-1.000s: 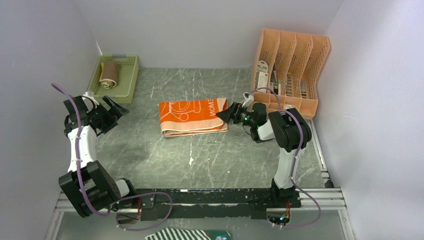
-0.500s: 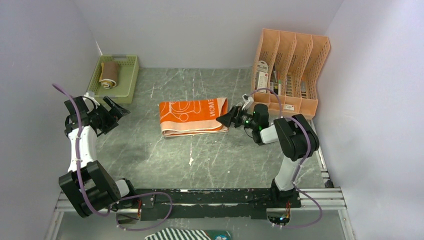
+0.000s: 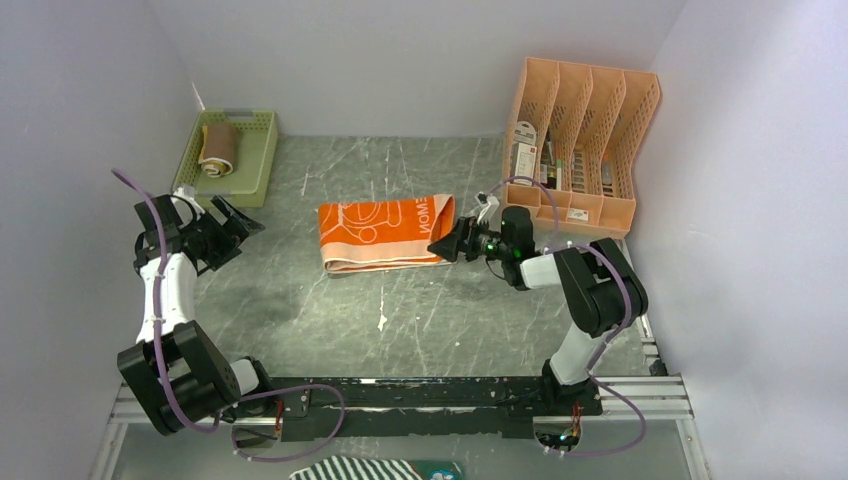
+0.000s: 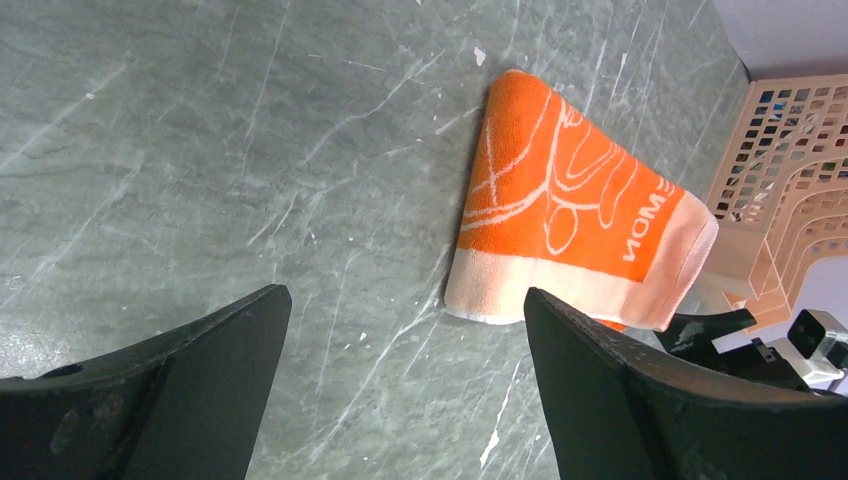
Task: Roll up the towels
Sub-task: Fold the towel at the center of the board.
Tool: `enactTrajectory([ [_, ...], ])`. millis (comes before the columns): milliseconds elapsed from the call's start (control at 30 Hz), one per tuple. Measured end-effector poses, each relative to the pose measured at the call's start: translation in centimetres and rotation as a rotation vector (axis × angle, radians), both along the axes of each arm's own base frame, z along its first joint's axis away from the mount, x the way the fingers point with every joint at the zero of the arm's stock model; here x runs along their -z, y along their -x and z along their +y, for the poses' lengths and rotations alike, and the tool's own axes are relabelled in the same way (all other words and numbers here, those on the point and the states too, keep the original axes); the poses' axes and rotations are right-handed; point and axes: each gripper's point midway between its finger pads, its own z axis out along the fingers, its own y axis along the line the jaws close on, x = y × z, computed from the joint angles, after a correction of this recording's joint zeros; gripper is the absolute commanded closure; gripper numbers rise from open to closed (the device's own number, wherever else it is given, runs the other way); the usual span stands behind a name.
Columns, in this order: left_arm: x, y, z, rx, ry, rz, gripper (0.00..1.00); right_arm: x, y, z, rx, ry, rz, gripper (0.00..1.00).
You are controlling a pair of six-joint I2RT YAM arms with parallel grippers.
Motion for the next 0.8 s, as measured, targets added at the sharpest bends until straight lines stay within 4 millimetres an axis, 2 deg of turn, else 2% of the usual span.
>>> enactTrajectory([
  [267, 0.3, -0.1, -0.7, 0.024, 0.003, -0.003, 0.01, -3.4, 1.3, 0.6, -0.047, -0.012, -0.019, 0.17],
  [367, 0.7, -0.2, -2.5, 0.082, 0.001, 0.003, 0.01, -4.7, 1.8, 0.6, -0.056, -0.016, -0.022, 0.17],
  [500, 1.4, -0.2, -6.5, 0.191, -0.031, 0.013, 0.01, -6.9, 2.2, 0.1, -0.038, -0.009, -0.042, 0.16],
  [600, 1.7, 0.6, -9.1, 0.252, -0.075, 0.002, 0.01, -8.9, 2.0, -0.3, -0.007, 0.003, -0.083, 0.15],
  [700, 1.5, 1.7, -10.4, 0.268, -0.148, -0.050, 0.01, -10.6, 1.8, -0.6, 0.013, 0.003, -0.124, 0.15],
  [800, 0.5, 2.2, -10.9, 0.236, -0.242, -0.196, 0.01, -11.1, 1.8, -0.6, 0.016, -0.001, -0.132, 0.15],
])
